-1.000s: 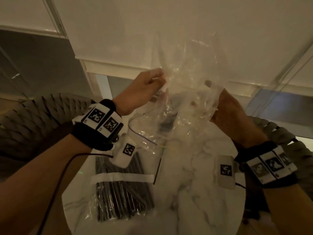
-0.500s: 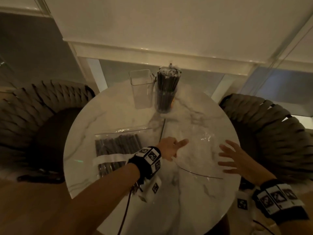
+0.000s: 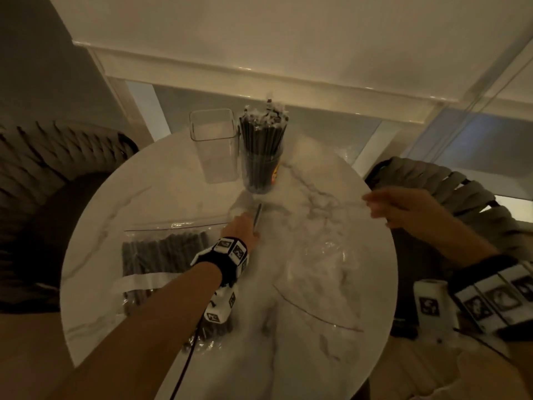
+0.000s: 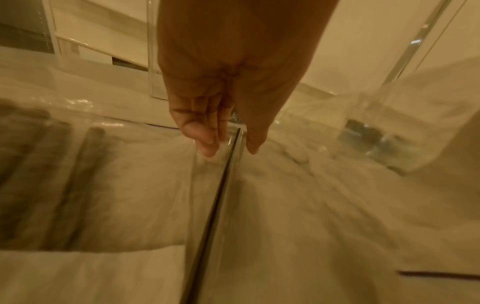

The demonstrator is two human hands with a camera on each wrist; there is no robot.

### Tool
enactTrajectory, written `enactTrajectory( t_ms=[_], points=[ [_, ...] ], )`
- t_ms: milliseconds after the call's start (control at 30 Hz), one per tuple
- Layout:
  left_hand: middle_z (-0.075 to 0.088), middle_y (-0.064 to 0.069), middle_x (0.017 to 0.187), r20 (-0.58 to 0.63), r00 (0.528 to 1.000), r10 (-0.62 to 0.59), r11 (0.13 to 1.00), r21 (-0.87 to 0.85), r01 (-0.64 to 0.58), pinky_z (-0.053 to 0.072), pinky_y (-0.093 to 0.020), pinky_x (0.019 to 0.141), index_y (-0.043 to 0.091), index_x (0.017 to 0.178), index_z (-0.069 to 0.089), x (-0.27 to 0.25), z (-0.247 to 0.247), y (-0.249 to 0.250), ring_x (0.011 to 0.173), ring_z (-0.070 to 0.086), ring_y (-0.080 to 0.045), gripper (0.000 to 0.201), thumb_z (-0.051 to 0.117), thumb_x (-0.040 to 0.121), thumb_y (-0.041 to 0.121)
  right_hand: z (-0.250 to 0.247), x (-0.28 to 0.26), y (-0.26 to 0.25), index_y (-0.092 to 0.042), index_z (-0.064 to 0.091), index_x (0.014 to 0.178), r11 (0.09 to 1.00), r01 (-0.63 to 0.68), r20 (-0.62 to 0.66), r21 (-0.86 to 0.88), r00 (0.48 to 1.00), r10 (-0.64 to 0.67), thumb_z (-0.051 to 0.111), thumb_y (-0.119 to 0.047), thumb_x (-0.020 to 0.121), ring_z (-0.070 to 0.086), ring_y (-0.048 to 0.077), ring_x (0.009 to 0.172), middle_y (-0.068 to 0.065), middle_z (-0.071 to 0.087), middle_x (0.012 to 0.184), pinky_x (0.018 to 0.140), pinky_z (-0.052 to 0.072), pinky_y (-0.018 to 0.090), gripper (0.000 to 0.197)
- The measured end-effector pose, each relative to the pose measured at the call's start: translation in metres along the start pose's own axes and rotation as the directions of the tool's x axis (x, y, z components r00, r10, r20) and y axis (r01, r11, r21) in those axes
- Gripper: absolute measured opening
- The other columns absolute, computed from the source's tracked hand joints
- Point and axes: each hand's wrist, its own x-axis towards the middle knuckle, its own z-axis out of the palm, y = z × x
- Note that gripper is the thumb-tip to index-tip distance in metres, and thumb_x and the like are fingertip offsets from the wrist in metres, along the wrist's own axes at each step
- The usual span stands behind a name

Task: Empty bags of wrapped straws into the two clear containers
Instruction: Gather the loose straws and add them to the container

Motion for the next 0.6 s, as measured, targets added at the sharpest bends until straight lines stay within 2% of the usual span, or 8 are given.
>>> enactTrajectory(
  t_ms=[67,133,200,267,367,433,500,600],
  points=[
    [0.044,-0.020,0.138,0.013,1.000,-0.027,0.998,0.055,0.026,0.040,-0.044,0.100,0.004,0.137,0.035,0.006,0.004,0.000,0.123,0.049,-0.038,0.049,0.048,0.094,0.025,-0.027,0.033,-0.014,-0.024,0.064,0.108,0.997,0.072,0.026,-0.024,0.997,-0.071,0.056,-0.020,0.092,0.066,0.015,0.094,0.000,0.069,0.103,0.084,0.052,0.036,0.019],
    [0.045,-0.020,0.138,0.021,0.997,-0.075,0.996,0.054,0.074,0.040,-0.042,0.099,0.005,0.135,0.035,0.012,0.008,-0.001,0.121,0.051,-0.038,0.048,0.047,0.094,0.026,-0.047,0.074,-0.021,-0.023,0.067,0.106,0.992,0.121,0.042,-0.033,0.992,-0.119,0.059,-0.020,0.091,0.069,0.014,0.088,0.002,0.071,0.100,0.078,0.053,0.030,0.017],
    [0.049,-0.018,0.134,0.013,0.994,-0.108,0.993,0.038,0.108,0.041,-0.041,0.097,0.007,0.130,0.040,0.016,0.006,-0.001,0.119,0.053,-0.037,0.045,0.050,0.092,0.030,-0.054,0.122,-0.023,-0.021,0.068,0.105,0.984,0.161,0.062,-0.082,0.986,-0.156,0.063,-0.017,0.088,0.069,0.012,0.084,0.004,0.072,0.099,0.069,0.051,0.022,0.018],
    [0.056,-0.017,0.123,0.004,0.991,-0.135,0.991,-0.013,0.135,0.043,-0.038,0.088,0.010,0.117,0.048,0.017,-0.002,-0.001,0.112,0.057,-0.036,0.037,0.053,0.089,0.032,-0.051,0.173,-0.023,-0.021,0.066,0.105,0.978,0.188,0.101,-0.086,0.979,-0.179,0.066,-0.015,0.084,0.065,0.011,0.079,0.007,0.071,0.101,0.067,0.048,0.021,0.022],
    [0.062,-0.010,0.090,-0.049,0.984,-0.169,0.978,-0.134,0.161,0.043,-0.032,0.070,0.014,0.092,0.052,0.013,-0.020,-0.004,0.089,0.062,-0.032,0.017,0.057,0.086,0.030,-0.032,0.237,-0.028,-0.028,0.055,0.121,0.965,0.237,0.168,-0.113,0.962,-0.216,0.074,-0.018,0.077,0.060,0.014,0.084,0.005,0.061,0.115,0.076,0.047,0.026,0.048],
    [0.062,-0.003,0.079,-0.076,0.980,-0.186,0.961,-0.220,0.166,0.046,-0.028,0.062,0.018,0.085,0.053,0.009,-0.030,-0.008,0.076,0.060,-0.024,0.012,0.061,0.085,0.026,-0.010,0.270,-0.040,-0.028,0.039,0.136,0.946,0.291,0.267,-0.142,0.932,-0.246,0.076,-0.019,0.076,0.054,0.019,0.101,0.003,0.050,0.123,0.085,0.044,0.029,0.071],
    [0.058,0.003,0.072,-0.083,0.981,-0.176,0.949,-0.280,0.146,0.040,-0.021,0.056,0.025,0.078,0.051,0.007,-0.037,-0.011,0.068,0.055,-0.017,0.015,0.064,0.084,0.023,0.015,0.301,-0.053,-0.026,0.022,0.145,0.898,0.379,0.370,-0.223,0.885,-0.282,0.080,-0.018,0.072,0.046,0.026,0.119,0.009,0.042,0.136,0.098,0.042,0.038,0.093],
    [0.062,0.004,0.076,-0.086,0.979,-0.185,0.930,-0.338,0.146,0.044,-0.020,0.061,0.028,0.080,0.053,0.011,-0.044,-0.015,0.069,0.058,-0.013,0.013,0.064,0.086,0.024,0.054,0.343,-0.072,-0.036,0.006,0.147,0.815,0.447,0.445,-0.369,0.855,-0.267,0.083,-0.018,0.066,0.038,0.041,0.126,0.019,0.030,0.144,0.104,0.037,0.054,0.114]
  ],
)
